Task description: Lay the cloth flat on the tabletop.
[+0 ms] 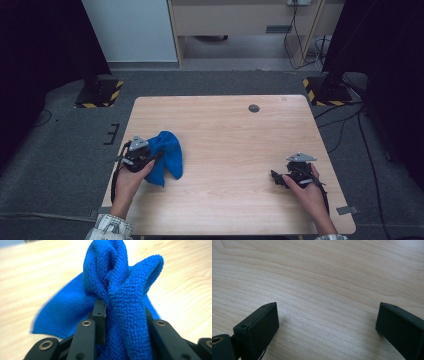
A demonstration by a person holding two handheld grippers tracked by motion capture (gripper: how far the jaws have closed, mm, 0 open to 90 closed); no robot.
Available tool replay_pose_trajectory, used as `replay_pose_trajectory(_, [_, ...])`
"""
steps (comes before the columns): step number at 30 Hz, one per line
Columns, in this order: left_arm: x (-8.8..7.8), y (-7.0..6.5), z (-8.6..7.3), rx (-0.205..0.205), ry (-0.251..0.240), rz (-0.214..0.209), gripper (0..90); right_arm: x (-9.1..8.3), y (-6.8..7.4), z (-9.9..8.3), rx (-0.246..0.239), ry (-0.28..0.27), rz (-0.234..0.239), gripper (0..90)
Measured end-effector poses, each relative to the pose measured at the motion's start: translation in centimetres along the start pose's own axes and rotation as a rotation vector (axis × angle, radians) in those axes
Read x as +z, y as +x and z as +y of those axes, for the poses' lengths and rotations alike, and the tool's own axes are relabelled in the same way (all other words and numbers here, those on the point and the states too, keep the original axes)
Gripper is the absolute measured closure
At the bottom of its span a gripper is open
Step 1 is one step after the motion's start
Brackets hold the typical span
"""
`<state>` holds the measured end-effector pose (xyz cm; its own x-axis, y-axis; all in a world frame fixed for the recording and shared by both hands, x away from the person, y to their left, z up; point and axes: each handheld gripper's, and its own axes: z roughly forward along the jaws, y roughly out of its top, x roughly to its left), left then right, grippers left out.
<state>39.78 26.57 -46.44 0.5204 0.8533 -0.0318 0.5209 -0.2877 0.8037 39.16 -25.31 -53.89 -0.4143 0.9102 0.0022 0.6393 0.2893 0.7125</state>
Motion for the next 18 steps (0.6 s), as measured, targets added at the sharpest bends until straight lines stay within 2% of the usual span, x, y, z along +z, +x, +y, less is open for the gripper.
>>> replay_pose_trajectory(4, [-0.1, -2.0, 1.5, 0.026, -0.022, -0.053, 67.9, 0.0, 0.0, 0.0, 0.002, 0.001, -0.003, 4.4])
replay_pose_trajectory(7, [0.6, -3.6, 2.2, 0.045, -0.027, -0.087, 67.9, 0.0, 0.0, 0.0, 0.002, 0.001, -0.002, 4.2])
replay_pose_trajectory(9, [1.1, -4.5, 2.4, 0.060, -0.017, -0.106, 67.9, 0.0, 0.0, 0.0, 0.001, 0.002, 0.001, 4.1])
replay_pose_trajectory(12, [2.5, -6.5, 3.1, 0.107, 0.002, -0.135, 67.9, 0.0, 0.0, 0.0, 0.001, 0.002, 0.001, 4.1])
replay_pose_trajectory(13, [2.5, -6.5, 3.1, 0.107, 0.002, -0.135, 67.9, 0.0, 0.0, 0.0, 0.001, 0.002, 0.001, 4.1])
replay_pose_trajectory(18, [3.6, -9.0, 3.7, 0.138, 0.023, -0.181, 67.9, 0.0, 0.0, 0.0, 0.003, 0.002, 0.002, 4.0])
